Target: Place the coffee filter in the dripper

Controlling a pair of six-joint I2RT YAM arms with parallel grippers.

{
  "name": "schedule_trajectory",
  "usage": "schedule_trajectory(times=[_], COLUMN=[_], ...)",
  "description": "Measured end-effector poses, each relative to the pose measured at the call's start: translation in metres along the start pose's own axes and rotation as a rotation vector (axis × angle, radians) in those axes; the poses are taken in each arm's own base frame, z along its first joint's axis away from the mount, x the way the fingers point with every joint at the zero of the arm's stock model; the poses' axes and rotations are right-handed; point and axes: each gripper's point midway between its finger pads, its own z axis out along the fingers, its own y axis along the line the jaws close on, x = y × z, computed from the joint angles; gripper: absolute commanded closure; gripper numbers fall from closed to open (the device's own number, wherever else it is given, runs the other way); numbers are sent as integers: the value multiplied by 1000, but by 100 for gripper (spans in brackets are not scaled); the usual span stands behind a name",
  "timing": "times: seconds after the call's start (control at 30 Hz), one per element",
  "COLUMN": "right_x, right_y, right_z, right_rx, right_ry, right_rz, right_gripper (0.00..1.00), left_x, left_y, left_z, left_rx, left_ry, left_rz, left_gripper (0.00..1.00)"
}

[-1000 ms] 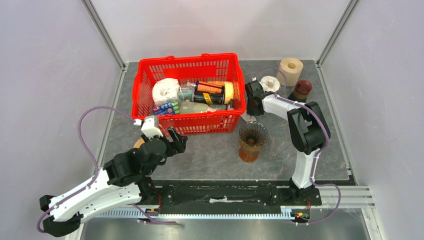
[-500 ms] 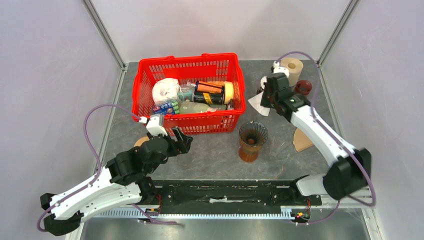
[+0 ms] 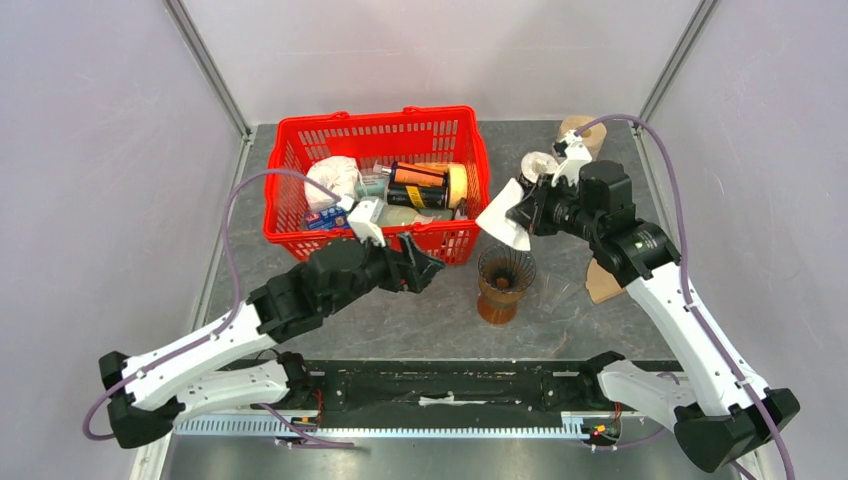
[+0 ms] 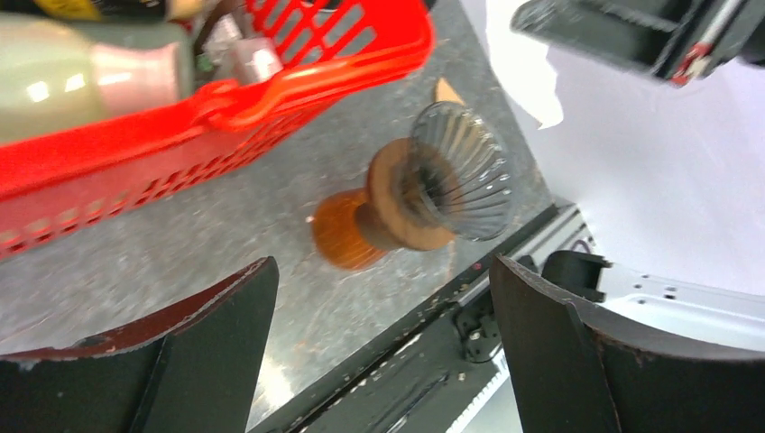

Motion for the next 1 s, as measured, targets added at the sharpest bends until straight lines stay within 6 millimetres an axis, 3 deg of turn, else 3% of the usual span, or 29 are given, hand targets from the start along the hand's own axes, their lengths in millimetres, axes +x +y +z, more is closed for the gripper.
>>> schedule_trajectory(times=[0.17,0.3,0.43,0.57,0.73,0.8,0.9,0.93,0.97,1.0], right_x=[28,41,42,38,36,37,37,37,37,37], right_y=[23,35,39,42,45,45,44,44,45,45], right_z=[0,-2,-10,-18,-21,-21,-21,-21,-21,-20], right_rx=[-126,-178,-197,-211,-222,-221,-219,-219,-220,-220], right_ry=[99,138,126,97,90,91,89,89,89,89], right_rz=[-7,-18,-25,-33,-31,-26,-18,-15,-14,-11], right_gripper=[90,90,90,90,90,90,90,89,87,80], left_x=[-13,-18,-7,6,7,4,1,1,1,1], left_y=[-38,-54,-63,-68,-80,-86,-95,-97,-97,-98], left_z=[31,60,86,98,104,105,104,104,103,103], left_rx=[81,85,98,123,166,188,223,233,236,239], left_ry=[9,11,54,99,109,108,108,110,111,111], left_rz=[8,9,15,18,15,13,9,9,9,10], left_gripper=[7,9,15,25,49,68,79,83,94,98])
